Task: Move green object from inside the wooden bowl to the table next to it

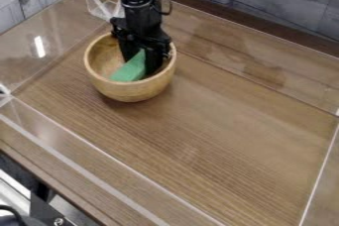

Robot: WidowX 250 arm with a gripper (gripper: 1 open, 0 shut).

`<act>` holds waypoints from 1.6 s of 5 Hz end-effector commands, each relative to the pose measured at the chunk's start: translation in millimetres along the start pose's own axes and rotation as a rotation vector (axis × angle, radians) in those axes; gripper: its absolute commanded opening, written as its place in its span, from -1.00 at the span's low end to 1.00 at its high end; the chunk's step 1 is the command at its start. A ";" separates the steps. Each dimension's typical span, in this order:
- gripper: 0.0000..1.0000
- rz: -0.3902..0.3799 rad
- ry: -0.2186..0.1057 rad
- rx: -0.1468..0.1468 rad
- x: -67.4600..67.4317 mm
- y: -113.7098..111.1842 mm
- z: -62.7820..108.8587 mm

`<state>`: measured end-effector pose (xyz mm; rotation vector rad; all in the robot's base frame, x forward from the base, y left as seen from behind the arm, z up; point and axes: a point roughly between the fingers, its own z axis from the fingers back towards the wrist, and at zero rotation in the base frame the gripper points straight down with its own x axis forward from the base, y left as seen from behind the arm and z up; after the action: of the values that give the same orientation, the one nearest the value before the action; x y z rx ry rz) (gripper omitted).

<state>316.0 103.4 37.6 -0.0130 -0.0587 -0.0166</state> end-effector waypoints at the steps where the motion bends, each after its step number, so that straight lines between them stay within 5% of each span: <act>1: -1.00 -0.021 -0.101 0.008 9.3 2.0 37.6; 3: -1.00 0.134 -0.149 0.001 -0.3 -12.2 64.4; 5: -1.00 0.060 -0.161 -0.019 5.3 -3.2 70.7; 7: -1.00 0.104 -0.206 -0.030 22.1 0.1 104.6; 8: -1.00 -0.042 -0.206 -0.067 31.5 -14.0 117.6</act>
<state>334.2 86.9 139.1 -0.1023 -0.2085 -0.0522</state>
